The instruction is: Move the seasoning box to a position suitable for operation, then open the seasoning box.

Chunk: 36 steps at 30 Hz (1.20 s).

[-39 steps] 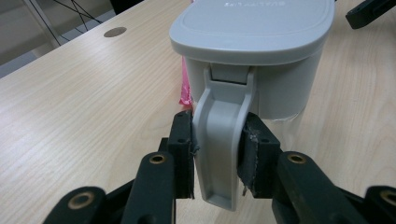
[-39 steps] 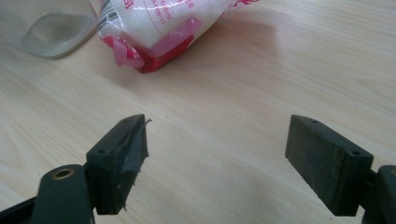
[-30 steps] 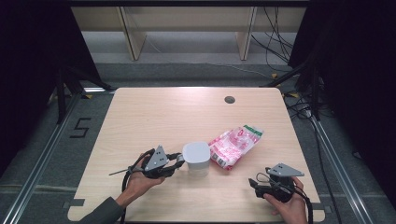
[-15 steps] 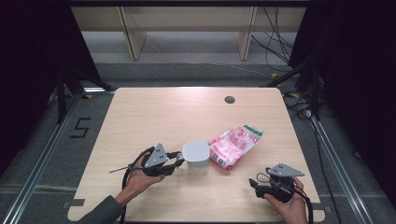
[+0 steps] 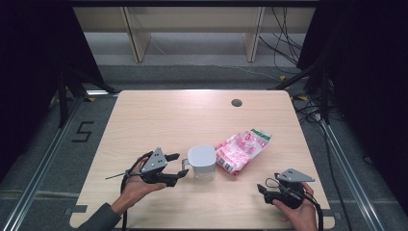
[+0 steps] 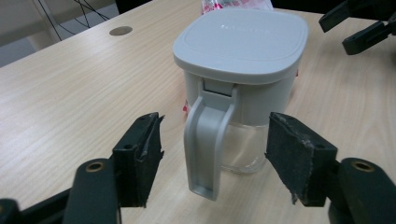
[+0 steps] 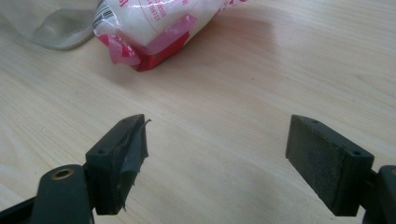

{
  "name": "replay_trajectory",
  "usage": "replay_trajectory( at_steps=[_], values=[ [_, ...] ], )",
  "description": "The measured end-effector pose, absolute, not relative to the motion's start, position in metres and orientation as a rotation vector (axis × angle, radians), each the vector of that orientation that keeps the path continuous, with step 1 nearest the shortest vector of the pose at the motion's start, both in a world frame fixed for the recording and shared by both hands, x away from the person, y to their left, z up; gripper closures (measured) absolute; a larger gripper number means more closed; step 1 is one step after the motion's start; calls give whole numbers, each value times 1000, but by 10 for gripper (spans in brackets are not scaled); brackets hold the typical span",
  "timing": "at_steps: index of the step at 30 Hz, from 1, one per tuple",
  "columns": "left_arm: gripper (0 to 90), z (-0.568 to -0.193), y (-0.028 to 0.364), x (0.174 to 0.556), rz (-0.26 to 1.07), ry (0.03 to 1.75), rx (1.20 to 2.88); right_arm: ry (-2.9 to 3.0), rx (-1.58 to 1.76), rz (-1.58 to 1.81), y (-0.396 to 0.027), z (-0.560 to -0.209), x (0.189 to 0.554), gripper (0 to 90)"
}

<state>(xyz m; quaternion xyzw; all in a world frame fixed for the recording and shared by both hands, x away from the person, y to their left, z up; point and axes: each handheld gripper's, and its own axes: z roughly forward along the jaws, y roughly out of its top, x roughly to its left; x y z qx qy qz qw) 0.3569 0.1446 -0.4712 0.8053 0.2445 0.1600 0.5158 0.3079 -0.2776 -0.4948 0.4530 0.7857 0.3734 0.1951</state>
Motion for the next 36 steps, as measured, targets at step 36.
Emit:
replay_trajectory(
  at_steps=[36],
  values=[
    [590,-435,142,357,329,605,1862,2146,1073,1242,-254,-472,312,156]
  ],
)
